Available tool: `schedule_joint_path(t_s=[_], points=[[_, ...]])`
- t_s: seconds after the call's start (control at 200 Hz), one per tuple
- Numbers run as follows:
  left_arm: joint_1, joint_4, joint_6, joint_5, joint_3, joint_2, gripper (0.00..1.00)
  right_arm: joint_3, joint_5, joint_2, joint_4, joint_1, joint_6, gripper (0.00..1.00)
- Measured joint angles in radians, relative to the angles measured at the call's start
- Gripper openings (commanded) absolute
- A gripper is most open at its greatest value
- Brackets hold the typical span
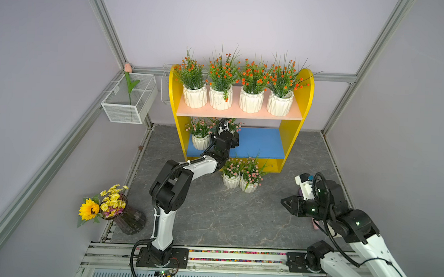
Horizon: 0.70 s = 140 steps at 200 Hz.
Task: Place the baby's breath potted plants on the rack by color
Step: Place the baby's breath potted plant on the rack.
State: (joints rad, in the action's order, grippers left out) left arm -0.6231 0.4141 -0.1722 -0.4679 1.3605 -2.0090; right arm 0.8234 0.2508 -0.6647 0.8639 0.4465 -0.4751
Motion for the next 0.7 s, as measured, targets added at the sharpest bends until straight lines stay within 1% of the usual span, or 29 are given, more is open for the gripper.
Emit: schedule_joint_path(t_s=[0.085, 0.15, 0.34, 0.48, 0.64, 0.7], points=[[-0.007, 0.0, -0.001, -0.017, -0.002, 0.001, 0.59, 0.0, 0.0, 0.003, 0.0, 0.0, 0.0, 0.37], [-0.011, -0.001, -0.005, -0.03, -0.002, 0.001, 0.69, 0.0, 0.0, 0.005, 0.0, 0.0, 0.0, 0.39], [-0.017, -0.005, -0.022, -0.052, -0.002, 0.001, 0.93, -0.001, 0.0, 0.019, 0.0, 0.0, 0.0, 0.4], [-0.021, -0.019, -0.032, -0.064, -0.002, 0.003, 1.0, -0.01, 0.0, 0.019, -0.001, 0.0, 0.0, 0.41], [-0.031, -0.055, -0.035, -0.081, -0.015, 0.006, 1.0, -0.017, 0.0, 0.013, -0.002, 0.0, 0.0, 0.41], [-0.033, -0.064, -0.034, -0.086, -0.024, 0.013, 1.0, -0.018, 0.0, 0.01, -0.007, 0.0, 0.0, 0.43]])
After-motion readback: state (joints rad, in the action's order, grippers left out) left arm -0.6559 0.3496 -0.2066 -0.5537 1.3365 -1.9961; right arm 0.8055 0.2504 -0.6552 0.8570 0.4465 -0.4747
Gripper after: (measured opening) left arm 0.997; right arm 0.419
